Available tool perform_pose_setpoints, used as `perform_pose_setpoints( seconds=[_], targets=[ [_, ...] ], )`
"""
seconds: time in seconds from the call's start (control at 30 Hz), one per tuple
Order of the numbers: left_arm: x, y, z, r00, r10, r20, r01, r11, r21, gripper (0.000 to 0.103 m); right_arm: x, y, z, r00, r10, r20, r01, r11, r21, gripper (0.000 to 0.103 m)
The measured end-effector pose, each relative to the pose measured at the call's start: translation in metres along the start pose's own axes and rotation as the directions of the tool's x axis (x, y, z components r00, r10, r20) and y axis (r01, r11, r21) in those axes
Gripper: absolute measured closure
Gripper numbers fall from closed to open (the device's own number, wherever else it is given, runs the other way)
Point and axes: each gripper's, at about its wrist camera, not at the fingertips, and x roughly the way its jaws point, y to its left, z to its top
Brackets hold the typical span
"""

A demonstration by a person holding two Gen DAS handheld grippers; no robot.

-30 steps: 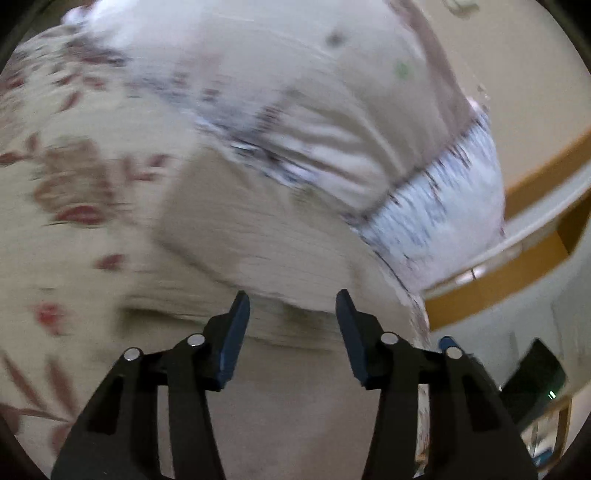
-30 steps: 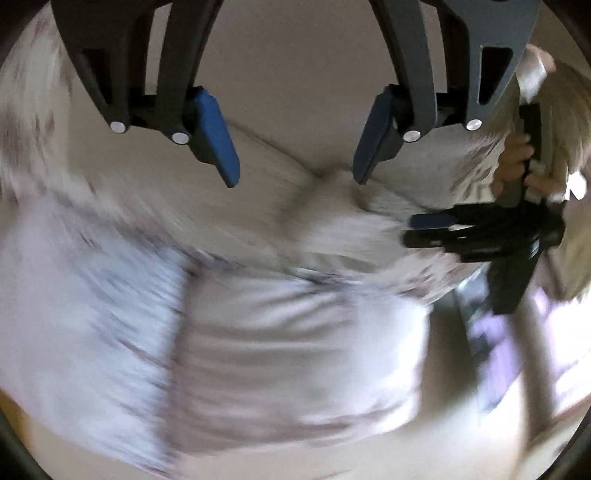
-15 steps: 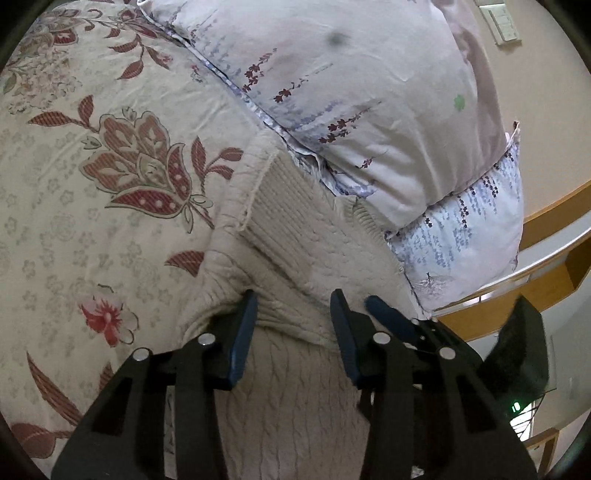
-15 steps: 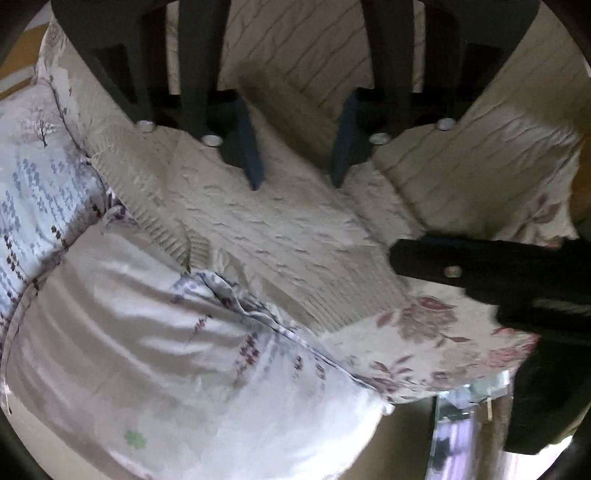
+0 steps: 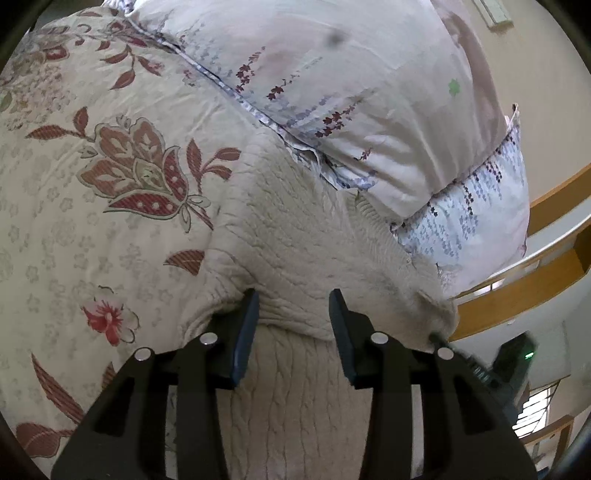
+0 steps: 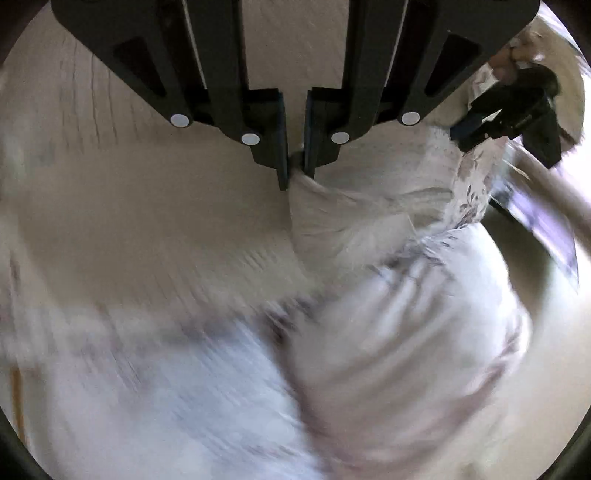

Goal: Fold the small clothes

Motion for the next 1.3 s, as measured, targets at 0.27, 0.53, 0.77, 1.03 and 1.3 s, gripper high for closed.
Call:
perform_pose_setpoints(
  seconds=[0.27,0.53,0.77,1.03,1.3],
  targets=[
    [0.002,-0.003,0.0,1.0,0.003,-0.001,-0.003,1.0,0.011,0.057,-0.001,-0.048,0.0,0.995,0.074,-0.06,-0.063,0.984,0.166,0.07],
    [0.002,-0.003,-0.001,1.0,0.002,0.0,-0.002,1.0,0.01,0.057,-0.014,-0.063,0.008,0.999,0.051,-0.004,-0.049,0.975,0.215,0.07],
    [0.002,-0.002,0.0,1.0,-0.008,-0.005,0.008,1.0,0.007,0.057,-0.036,-0.093,0.014,0.998,-0.041,0.054,0.023,0.949,0.313,0.07],
    [0.003,-0.007,-0.001,1.0,-0.002,-0.001,0.002,1.0,0.027,0.048,-0.038,-0.119,0.021,0.998,-0.043,0.038,0.026,0.927,0.373,0.067],
    [0.0,-0.018,-0.001,1.0,-0.003,-0.026,0.005,0.999,0.053,0.036,-0.028,-0.1,0.022,0.998,-0.022,0.061,0.004,0.96,0.28,0.095]
  ],
)
